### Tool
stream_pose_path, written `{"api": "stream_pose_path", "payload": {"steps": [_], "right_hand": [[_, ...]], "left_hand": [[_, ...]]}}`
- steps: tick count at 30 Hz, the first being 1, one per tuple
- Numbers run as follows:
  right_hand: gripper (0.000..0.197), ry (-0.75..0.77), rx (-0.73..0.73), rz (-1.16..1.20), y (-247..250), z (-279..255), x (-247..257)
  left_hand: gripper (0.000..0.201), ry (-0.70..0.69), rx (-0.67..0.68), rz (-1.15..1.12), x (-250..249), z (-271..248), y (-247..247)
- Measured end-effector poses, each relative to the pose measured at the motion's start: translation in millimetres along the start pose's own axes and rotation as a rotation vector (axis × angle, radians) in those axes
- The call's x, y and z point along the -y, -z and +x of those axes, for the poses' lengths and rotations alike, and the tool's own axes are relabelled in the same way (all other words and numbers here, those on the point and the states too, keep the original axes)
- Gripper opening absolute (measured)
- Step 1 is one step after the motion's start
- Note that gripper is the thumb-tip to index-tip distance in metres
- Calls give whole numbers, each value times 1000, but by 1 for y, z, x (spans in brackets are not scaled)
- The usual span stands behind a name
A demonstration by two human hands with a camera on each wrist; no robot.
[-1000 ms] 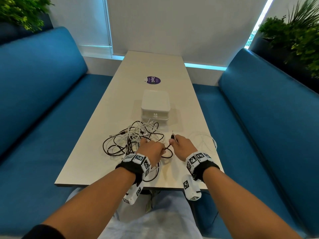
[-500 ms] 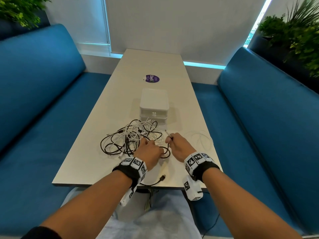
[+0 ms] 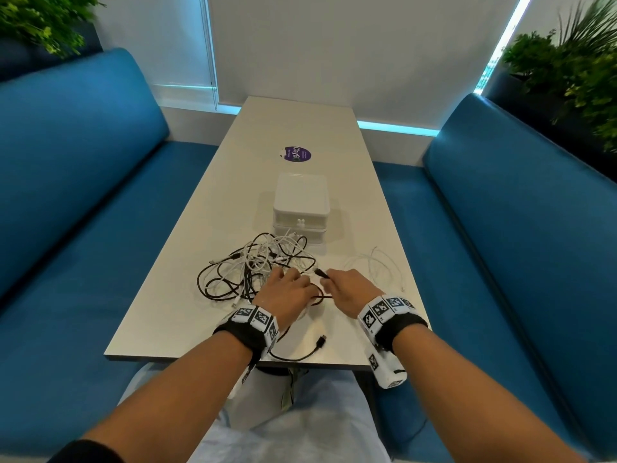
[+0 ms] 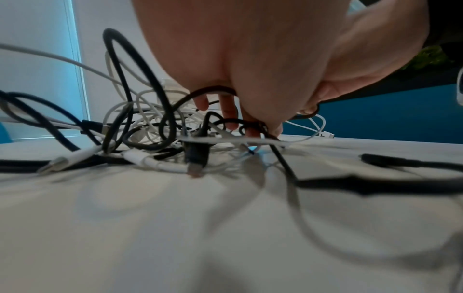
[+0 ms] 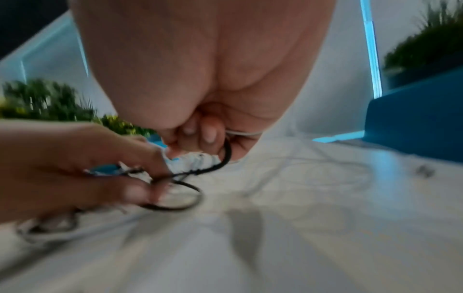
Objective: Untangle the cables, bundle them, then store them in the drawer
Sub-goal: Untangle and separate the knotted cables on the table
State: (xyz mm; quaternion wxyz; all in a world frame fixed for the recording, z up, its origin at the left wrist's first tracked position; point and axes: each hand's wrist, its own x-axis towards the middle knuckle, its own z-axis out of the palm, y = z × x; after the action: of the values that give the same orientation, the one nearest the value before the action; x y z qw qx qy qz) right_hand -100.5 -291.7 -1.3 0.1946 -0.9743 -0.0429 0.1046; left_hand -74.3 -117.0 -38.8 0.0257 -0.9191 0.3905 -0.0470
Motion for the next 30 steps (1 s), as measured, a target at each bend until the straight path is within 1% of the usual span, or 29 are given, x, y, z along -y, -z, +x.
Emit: {"api": "stream_pose_path", "payload": {"steps": [4, 6, 8, 10, 11, 13, 16, 19, 20, 22, 24, 25, 27, 30], "right_hand": [[31, -143, -27, -159, 9, -11, -28], [32, -200, -54, -250, 11, -15, -36], [33, -253, -47, -323, 11, -17, -37], [31, -284, -21, -214, 11, -15, -32], [31, -272, -24, -126, 10, -14, -28], [30, -197, -53, 20, 8, -10, -18], [29, -111, -111, 131, 4, -3, -4], [28, -137, -166, 358, 3, 2, -2], [26, -144, -181, 387, 3, 2, -3], [25, -138, -226, 352, 4, 2, -7], [26, -152, -236, 320, 7, 0, -9], [26, -159, -219, 292, 8, 0, -10], [27, -156, -138, 203, 7, 0, -9], [27, -95, -18, 90, 0, -1, -3]], "left_hand": [[24, 8, 2, -29, 2, 1, 3], [22, -1, 12, -34, -1, 5, 5], [22, 2, 17, -27, -5, 7, 6], [29, 5, 31, -16, -7, 11, 8], [32, -2, 36, -2, -7, 13, 9], [36, -17, 55, 26, -8, 18, 13], [39, -4, 53, -6, -7, 22, 19], [37, 18, 41, -1, -2, 21, 24], [37, 22, 36, 15, -1, 19, 26], [38, 21, 33, 51, 2, 17, 27], [34, 3, 45, 79, 3, 15, 26], [30, 2, 63, 87, 4, 14, 25], [23, 15, 107, 95, 2, 14, 23], [24, 34, 151, 111, -5, 16, 24]]}}
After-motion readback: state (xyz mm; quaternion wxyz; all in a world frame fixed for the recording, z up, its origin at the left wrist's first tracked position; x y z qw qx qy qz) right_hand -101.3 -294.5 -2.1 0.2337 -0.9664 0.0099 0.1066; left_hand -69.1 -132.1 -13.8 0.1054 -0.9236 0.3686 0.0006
